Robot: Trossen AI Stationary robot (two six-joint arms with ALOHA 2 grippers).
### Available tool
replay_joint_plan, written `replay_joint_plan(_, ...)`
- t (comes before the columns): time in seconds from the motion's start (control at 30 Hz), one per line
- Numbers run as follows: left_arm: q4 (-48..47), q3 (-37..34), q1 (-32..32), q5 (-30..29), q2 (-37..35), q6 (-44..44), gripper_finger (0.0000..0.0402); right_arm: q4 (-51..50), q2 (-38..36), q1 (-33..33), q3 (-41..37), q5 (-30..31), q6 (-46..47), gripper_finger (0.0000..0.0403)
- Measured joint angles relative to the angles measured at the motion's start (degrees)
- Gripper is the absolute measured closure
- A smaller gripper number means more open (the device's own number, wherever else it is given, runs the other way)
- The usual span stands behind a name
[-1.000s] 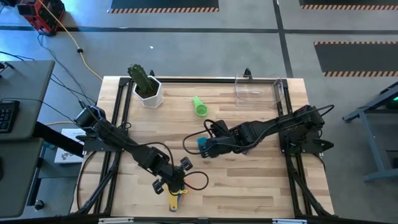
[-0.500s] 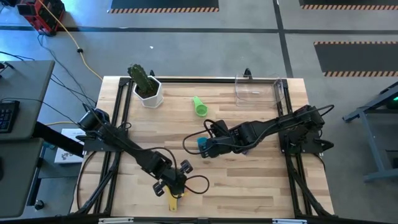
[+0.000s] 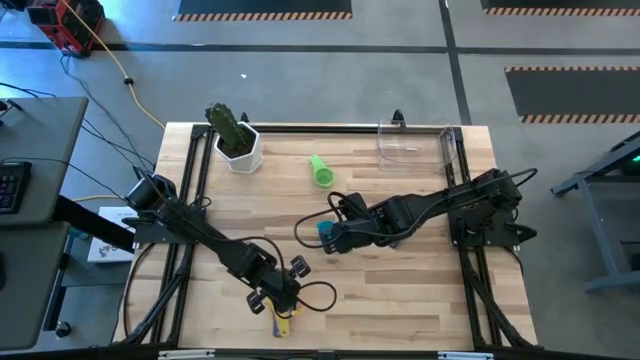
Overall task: Nest measuring cups in basket
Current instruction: Stack the yellow measuring cup on the blue measuring cup, then stack the green measuring cup on the yellow measuring cup
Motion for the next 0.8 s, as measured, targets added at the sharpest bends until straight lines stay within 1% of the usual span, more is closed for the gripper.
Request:
replay_joint_plan(0.2,-0.04,0.00,0.02,-0.24,0.00,0.02,0.0323,-0.02,-0.02,0.00,0.00,0.00,-0.73,0.0302)
replay_joint_plan(0.43,-1.19,0.00,0.00,-1.62,-0.66,-1.22,0.0314,-0.04,-0.02,0.00,0.00,-0.05,-0.90,0.0302)
replay_joint_plan(0.53,-2.70,0.07,0.17,-1.88,-2.05,-5.59,0.0314,-0.25,-0.02,0.00,-0.02,-0.09,-0.90,0.0302)
replay_joint_plan(0.8,-13.53,0.04,1.27,-2.47,-6.15,-18.25,0.0314,-0.39,-0.02,-0.04,-0.02,-0.13,-0.90,0.0302)
